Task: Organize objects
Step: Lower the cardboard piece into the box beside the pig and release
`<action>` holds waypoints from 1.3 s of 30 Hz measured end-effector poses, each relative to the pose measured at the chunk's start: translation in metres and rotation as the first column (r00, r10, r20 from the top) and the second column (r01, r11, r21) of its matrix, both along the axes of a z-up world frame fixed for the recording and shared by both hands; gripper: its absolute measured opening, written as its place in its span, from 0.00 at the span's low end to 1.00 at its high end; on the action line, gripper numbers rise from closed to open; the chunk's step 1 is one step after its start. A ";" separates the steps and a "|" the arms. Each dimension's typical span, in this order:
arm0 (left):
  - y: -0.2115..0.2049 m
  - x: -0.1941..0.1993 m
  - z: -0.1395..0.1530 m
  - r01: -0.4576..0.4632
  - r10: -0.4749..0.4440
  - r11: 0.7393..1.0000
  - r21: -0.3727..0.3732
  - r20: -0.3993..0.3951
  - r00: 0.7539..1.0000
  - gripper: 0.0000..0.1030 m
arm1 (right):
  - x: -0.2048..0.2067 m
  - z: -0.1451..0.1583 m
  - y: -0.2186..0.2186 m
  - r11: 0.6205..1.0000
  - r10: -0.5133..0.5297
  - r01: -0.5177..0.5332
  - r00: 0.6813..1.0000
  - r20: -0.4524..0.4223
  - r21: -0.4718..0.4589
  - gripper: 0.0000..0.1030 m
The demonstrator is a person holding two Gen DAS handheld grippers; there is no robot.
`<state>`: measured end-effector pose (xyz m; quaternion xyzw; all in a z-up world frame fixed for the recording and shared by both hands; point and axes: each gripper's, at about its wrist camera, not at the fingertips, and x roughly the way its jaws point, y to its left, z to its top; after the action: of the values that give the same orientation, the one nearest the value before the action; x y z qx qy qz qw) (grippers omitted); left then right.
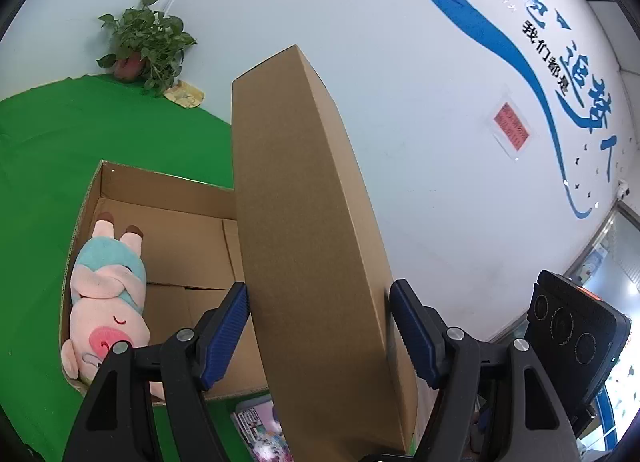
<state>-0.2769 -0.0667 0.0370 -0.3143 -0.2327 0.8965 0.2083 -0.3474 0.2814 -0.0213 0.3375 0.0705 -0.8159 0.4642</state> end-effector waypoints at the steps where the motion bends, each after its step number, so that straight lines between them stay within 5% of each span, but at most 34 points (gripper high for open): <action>1: -0.001 -0.006 -0.004 -0.004 0.004 1.000 -0.005 0.006 1.000 0.67 | -0.005 -0.002 -0.002 1.000 0.001 -0.001 1.000 0.009 0.001 0.89; 12: -0.028 -0.067 -0.060 -0.036 0.039 0.999 -0.030 0.104 0.994 0.67 | -0.064 -0.042 -0.025 1.000 0.012 -0.010 0.991 0.136 -0.015 0.89; 22: -0.050 -0.100 -0.137 -0.045 0.065 0.995 -0.088 0.245 0.967 0.68 | -0.101 -0.111 -0.052 0.999 0.036 -0.047 0.943 0.331 0.024 0.88; 30: -0.048 -0.100 -0.141 -0.068 0.130 0.960 -0.273 0.219 0.967 0.71 | -0.114 -0.139 -0.051 0.998 -0.010 -0.015 0.930 0.368 0.063 0.87; 39: -0.070 -0.094 -0.142 -0.100 0.149 0.971 -0.216 0.223 0.963 0.71 | -0.124 -0.159 -0.060 0.992 -0.023 -0.024 0.930 0.368 0.121 0.87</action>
<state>-0.3709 -0.1370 -0.1047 -0.4236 -0.1830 0.8827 0.0888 -0.4718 0.2215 -0.1801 0.5126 0.0326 -0.7320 0.4476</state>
